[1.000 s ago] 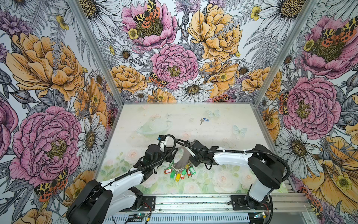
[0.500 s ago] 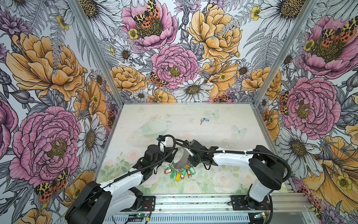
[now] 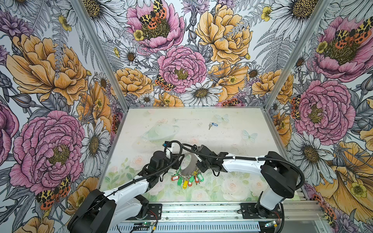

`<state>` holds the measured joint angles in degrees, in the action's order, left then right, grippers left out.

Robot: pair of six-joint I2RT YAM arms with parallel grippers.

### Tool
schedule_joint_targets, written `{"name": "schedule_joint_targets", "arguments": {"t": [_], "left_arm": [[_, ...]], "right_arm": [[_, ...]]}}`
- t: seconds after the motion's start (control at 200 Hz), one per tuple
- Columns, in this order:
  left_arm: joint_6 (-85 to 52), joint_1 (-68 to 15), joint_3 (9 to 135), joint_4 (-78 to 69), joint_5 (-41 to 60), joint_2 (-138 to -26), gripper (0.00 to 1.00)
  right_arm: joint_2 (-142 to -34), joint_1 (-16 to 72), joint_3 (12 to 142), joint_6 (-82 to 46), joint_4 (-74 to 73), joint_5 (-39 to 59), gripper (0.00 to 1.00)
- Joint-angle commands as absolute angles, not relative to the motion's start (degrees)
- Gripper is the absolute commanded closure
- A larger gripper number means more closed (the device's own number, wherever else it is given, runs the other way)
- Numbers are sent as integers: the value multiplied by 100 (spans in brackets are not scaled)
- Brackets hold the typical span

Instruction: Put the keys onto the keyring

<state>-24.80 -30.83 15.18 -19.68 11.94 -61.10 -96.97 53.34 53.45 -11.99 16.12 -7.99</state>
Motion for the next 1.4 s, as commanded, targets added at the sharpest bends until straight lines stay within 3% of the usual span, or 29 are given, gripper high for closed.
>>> {"name": "schedule_joint_targets", "arguments": {"t": [0.0, 0.896, 1.396], "left_arm": [[-2320, -3023, 1494, -1977, 1127, -6058, 67], [-2347, -3001, 1468, -2002, 1147, -6018, 67], [-2347, -3002, 1439, -1999, 1143, -5995, 67]], "right_arm": [[-9848, 5388, 5501, -1188, 1613, -897, 82], [-10071, 5388, 5581, -1162, 1604, -1354, 91], [-10214, 5403, 5730, -1003, 1549, -1339, 82]]}}
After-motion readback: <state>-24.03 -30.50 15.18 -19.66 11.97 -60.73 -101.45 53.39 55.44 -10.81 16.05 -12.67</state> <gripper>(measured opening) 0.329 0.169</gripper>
